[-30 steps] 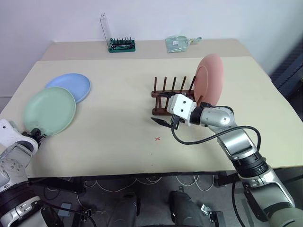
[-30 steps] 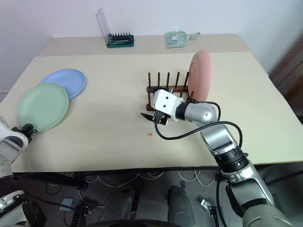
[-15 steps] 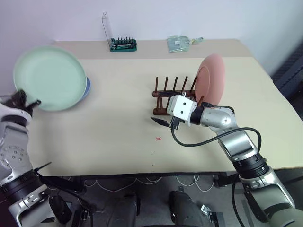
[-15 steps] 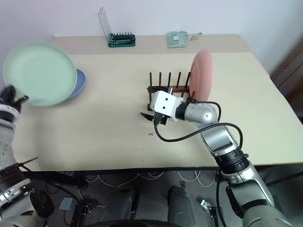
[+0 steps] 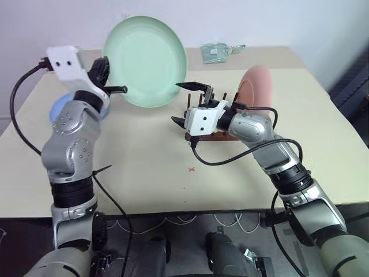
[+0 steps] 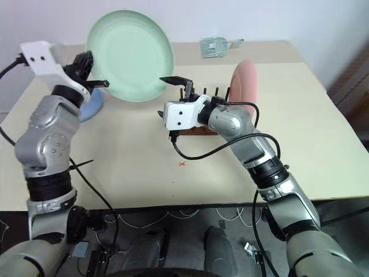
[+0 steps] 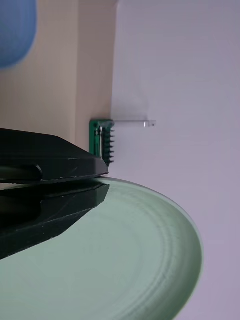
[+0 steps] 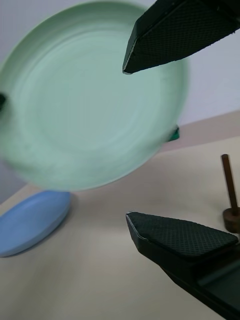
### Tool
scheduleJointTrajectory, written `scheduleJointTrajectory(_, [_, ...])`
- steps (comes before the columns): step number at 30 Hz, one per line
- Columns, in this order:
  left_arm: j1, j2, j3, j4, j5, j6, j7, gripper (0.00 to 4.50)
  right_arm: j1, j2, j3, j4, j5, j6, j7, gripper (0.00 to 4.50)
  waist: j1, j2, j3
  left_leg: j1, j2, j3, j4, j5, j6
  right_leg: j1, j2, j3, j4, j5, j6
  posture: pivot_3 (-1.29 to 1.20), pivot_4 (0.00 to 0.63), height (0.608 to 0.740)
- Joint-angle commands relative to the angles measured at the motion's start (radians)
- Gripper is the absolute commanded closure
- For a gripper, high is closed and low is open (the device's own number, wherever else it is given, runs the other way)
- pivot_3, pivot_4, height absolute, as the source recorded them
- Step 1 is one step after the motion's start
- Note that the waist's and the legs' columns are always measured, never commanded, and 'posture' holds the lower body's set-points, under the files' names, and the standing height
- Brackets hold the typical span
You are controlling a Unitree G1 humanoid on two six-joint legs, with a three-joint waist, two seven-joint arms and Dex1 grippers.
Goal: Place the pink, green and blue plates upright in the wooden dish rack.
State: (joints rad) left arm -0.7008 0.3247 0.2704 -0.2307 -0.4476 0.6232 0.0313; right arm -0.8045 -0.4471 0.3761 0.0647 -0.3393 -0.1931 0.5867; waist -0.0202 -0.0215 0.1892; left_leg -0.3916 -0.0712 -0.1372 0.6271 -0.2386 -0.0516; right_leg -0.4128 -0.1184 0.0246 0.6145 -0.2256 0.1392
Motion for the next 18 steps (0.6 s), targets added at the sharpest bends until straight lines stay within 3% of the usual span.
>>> scheduleJointTrajectory(1, [-0.044, -0.028, -0.01, -0.06, -0.017, 0.026, 0.021, 4.45, -0.043, 0.018, 0.024, 0.028, -0.062, -0.05, -0.023, 0.0, 0.0, 0.0, 0.0, 0.0, 0.0, 0.0, 0.0, 0.0, 0.0, 0.0, 0.0, 0.0, 0.0, 0.0, 0.0, 0.0, 0.15, 0.74])
scheduleJointTrajectory(7, [-0.058, -0.068, -0.033, -0.111, -0.051, 0.083, 0.01, 4.45, -0.079, 0.038, 0.045, 0.115, -0.158, -0.076, -0.084, 0.0, 0.001, 0.0, 0.0, 0.0, 0.0, 0.0, 0.0, 0.001, -0.001, 0.0, 0.0, 0.0, 0.0, 0.0, 0.0, 0.0, 0.15, 0.74])
scheduleJointTrajectory(8, [-0.051, -0.066, -0.04, -0.12, -0.051, 0.091, 0.002, 4.5, -0.087, 0.035, 0.046, 0.131, -0.186, -0.078, -0.105, 0.25, 0.001, 0.0, 0.0, 0.0, 0.0, 0.0, 0.0, 0.001, -0.001, 0.0, 0.0, 0.0, 0.0, 0.0, 0.0, 0.0, 0.15, 0.74])
scheduleJointTrajectory(11, [-0.04, -0.066, -0.041, -0.135, -0.063, 0.113, -0.009, 4.5, -0.099, 0.027, 0.047, 0.159, -0.241, -0.089, -0.146, 1.26, 0.001, 0.0, 0.0, 0.0, 0.0, 0.0, 0.0, 0.001, -0.001, 0.0, 0.0, 0.0, 0.0, 0.0, 0.0, 0.0, 0.15, 0.74])
scheduleJointTrajectory(17, [-0.034, -0.079, -0.022, -0.129, -0.068, 0.116, -0.003, 4.5, -0.092, 0.021, 0.042, 0.16, -0.274, -0.105, -0.162, 4.3, -0.001, 0.0, 0.0, 0.0, 0.0, 0.0, 0.0, 0.001, -0.001, 0.0, 0.0, 0.0, 0.0, 0.0, 0.0, 0.0, 0.15, 0.74])
scheduleJointTrajectory(18, [-0.034, -0.085, -0.016, -0.128, -0.075, 0.115, -0.004, 4.5, -0.09, 0.022, 0.041, 0.159, -0.279, -0.106, -0.166, 4.41, 0.0, 0.0, 0.0, 0.0, 0.0, 0.0, 0.0, 0.001, -0.001, 0.0, 0.0, 0.0, 0.0, 0.0, 0.0, 0.0, 0.15, 0.74])
